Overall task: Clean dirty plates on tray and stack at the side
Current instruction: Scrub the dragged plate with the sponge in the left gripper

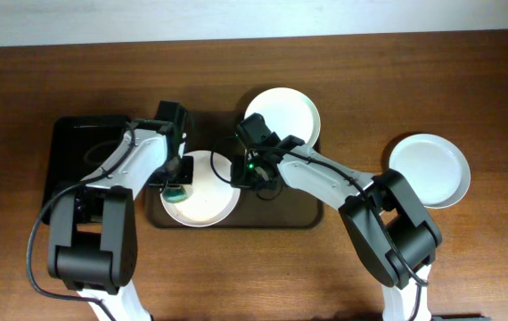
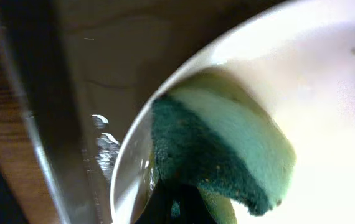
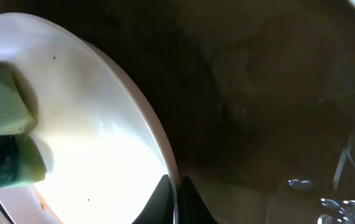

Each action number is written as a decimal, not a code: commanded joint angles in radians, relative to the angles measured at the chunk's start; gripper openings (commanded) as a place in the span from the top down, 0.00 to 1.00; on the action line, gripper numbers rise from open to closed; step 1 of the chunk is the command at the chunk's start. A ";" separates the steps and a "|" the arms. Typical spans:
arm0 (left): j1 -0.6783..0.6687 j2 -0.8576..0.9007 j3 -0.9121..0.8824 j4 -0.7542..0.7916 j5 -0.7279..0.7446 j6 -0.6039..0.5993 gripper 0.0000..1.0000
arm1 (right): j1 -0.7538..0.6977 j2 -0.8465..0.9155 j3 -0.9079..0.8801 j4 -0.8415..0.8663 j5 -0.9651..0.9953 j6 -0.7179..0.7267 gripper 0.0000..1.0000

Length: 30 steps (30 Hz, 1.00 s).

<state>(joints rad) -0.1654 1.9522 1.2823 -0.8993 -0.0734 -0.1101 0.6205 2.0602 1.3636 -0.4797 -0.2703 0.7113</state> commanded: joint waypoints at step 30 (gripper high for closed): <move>0.051 0.034 0.319 -0.042 -0.002 -0.166 0.99 | -0.014 0.005 0.038 -0.066 0.035 -0.010 0.96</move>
<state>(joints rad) -0.1421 1.9804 1.4326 -0.8589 0.0078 -0.2512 0.6094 2.0602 1.3693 -0.5003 -0.2523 0.7105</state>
